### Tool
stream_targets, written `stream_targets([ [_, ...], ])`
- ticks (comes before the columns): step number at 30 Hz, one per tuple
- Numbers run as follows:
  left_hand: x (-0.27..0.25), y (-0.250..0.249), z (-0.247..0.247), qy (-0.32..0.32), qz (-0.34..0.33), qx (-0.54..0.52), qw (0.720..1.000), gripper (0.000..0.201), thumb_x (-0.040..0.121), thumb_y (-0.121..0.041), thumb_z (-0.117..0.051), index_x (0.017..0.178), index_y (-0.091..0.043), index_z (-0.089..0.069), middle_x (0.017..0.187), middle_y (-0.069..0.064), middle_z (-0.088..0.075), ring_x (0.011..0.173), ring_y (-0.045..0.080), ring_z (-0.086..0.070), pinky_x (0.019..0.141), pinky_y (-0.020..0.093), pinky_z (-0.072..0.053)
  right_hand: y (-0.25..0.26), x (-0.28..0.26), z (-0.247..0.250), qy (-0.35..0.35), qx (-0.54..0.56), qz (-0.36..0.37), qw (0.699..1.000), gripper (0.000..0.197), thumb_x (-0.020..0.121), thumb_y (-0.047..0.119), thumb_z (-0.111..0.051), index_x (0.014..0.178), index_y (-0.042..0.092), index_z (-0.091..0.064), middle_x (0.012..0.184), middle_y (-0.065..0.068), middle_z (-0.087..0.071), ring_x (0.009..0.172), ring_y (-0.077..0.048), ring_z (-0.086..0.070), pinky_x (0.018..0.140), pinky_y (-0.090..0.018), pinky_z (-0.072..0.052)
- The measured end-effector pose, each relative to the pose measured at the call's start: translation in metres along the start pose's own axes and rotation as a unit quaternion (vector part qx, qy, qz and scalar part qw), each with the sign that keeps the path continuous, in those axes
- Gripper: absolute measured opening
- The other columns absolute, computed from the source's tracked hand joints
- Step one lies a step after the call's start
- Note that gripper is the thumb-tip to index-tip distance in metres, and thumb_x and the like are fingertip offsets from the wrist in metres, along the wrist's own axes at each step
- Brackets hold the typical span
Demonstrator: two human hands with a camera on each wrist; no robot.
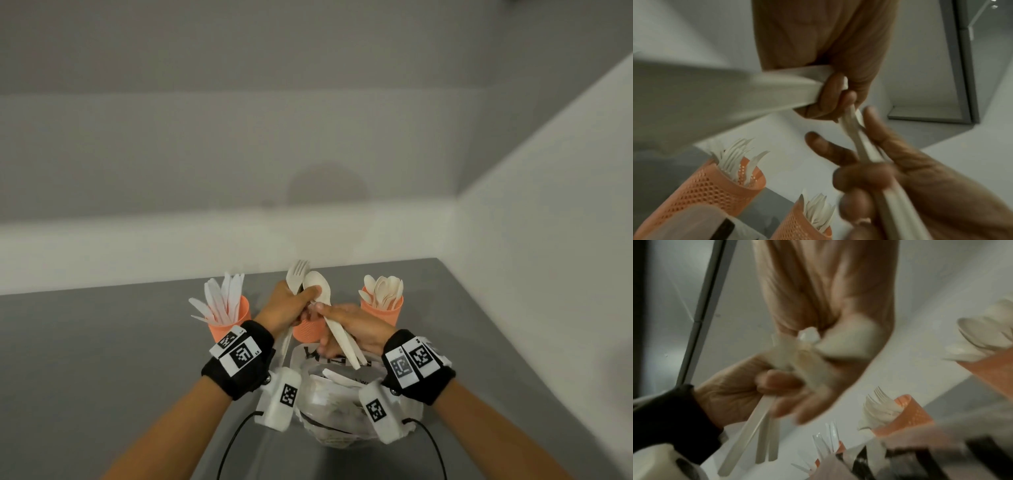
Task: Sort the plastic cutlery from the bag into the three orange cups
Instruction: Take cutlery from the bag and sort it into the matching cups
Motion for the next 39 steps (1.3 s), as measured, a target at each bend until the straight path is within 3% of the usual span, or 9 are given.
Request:
stream_targets([
  [3,0.005,-0.004,-0.010,-0.035,-0.028,0.023,0.999,0.028,0.088,-0.007,-0.057,0.061,-0.011,-0.051,0.029,-0.007,-0.044,0.026,0.001,-0.038,0.032,0.012,-0.029,0.010,0.008,0.013,-0.100,-0.039,0.066,0.992,0.029,0.093,0.010,-0.054,0.120,0.005,-0.049,0.090,-0.015,-0.064,0.069,-0.016,-0.061,0.073,-0.029,-0.053],
  [8,0.010,-0.012,-0.031,0.001,-0.050,-0.050,0.997,0.015,0.086,-0.021,-0.065,0.082,-0.007,-0.062,0.039,-0.008,-0.038,0.032,0.006,-0.031,0.035,0.017,-0.027,0.018,0.009,0.027,-0.167,-0.025,0.089,0.982,0.033,0.091,-0.001,-0.037,0.116,0.012,-0.052,0.057,0.005,-0.047,0.049,-0.006,-0.042,0.051,-0.021,-0.038],
  [12,0.020,-0.008,-0.027,-0.029,-0.012,-0.119,0.992,0.033,0.091,-0.035,-0.055,0.069,-0.011,-0.050,0.037,-0.008,-0.034,0.035,0.008,-0.032,0.041,0.019,-0.032,0.019,0.006,0.061,-0.272,0.100,0.112,0.951,0.020,0.086,-0.002,-0.031,0.090,0.006,-0.049,0.036,0.010,-0.036,0.031,-0.003,-0.028,0.035,-0.016,-0.029],
  [16,0.034,0.002,-0.001,-0.153,0.012,-0.135,0.979,0.048,0.093,-0.042,-0.048,0.055,-0.015,-0.039,0.032,-0.006,-0.037,0.030,0.004,-0.036,0.048,0.020,-0.038,0.027,-0.008,0.095,-0.355,0.220,0.171,0.892,0.029,0.095,0.019,-0.035,0.068,0.012,-0.044,0.034,0.011,-0.026,0.027,-0.003,-0.018,0.030,-0.010,-0.024],
  [22,0.063,0.001,0.020,-0.265,-0.040,-0.172,0.948,0.055,0.092,-0.044,-0.049,0.047,-0.015,-0.037,0.029,-0.006,-0.038,0.036,0.009,-0.038,0.058,0.029,-0.039,0.042,0.004,0.133,-0.431,0.230,0.211,0.847,0.048,0.094,0.048,-0.037,0.060,0.014,-0.042,0.033,0.010,-0.029,0.029,-0.004,-0.023,0.034,-0.016,-0.020],
  [28,0.094,0.004,0.004,-0.248,-0.059,-0.157,0.954,0.058,0.093,-0.047,-0.043,0.047,-0.012,-0.037,0.034,-0.004,-0.041,0.038,0.011,-0.046,0.056,0.028,-0.042,0.040,0.029,0.147,-0.465,0.210,0.238,0.827,0.049,0.076,0.060,-0.043,0.058,0.015,-0.038,0.035,0.011,-0.034,0.032,-0.005,-0.025,0.036,-0.019,-0.023],
  [31,0.105,0.007,-0.016,-0.222,-0.052,-0.121,0.966,0.062,0.094,-0.048,-0.040,0.045,-0.011,-0.039,0.032,-0.001,-0.045,0.048,0.018,-0.055,0.066,0.031,-0.047,0.031,0.036,0.157,-0.475,0.198,0.250,0.820,0.048,0.089,0.049,-0.049,0.057,0.016,-0.036,0.040,0.009,-0.034,0.034,-0.005,-0.025,0.037,-0.019,-0.024],
  [34,0.114,0.017,-0.027,-0.197,-0.054,-0.072,0.976,0.063,0.095,-0.049,-0.038,0.044,-0.012,-0.042,0.039,0.000,-0.050,0.058,0.023,-0.059,0.074,0.034,-0.047,0.016,0.049,0.161,-0.490,0.193,0.232,0.818,0.045,0.080,0.046,-0.059,0.056,0.016,-0.036,0.044,0.006,-0.034,0.036,-0.006,-0.027,0.040,-0.019,-0.028],
  [39,0.119,0.035,-0.029,-0.167,-0.059,0.093,0.980,0.060,0.091,-0.052,-0.044,0.052,-0.007,-0.053,0.058,0.010,-0.059,0.056,0.018,-0.055,0.064,0.031,-0.043,-0.009,0.055,0.161,-0.494,0.121,0.189,0.840,0.043,0.083,0.019,-0.070,0.056,0.011,-0.037,0.050,0.000,-0.035,0.034,-0.002,-0.038,0.040,-0.015,-0.036],
])
Point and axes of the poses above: each hand's wrist, its own x-axis towards the middle knuckle, its own z-axis out of the back of the hand, y = z × x, the point moved 3 cm from there along x, towards the middle knuckle
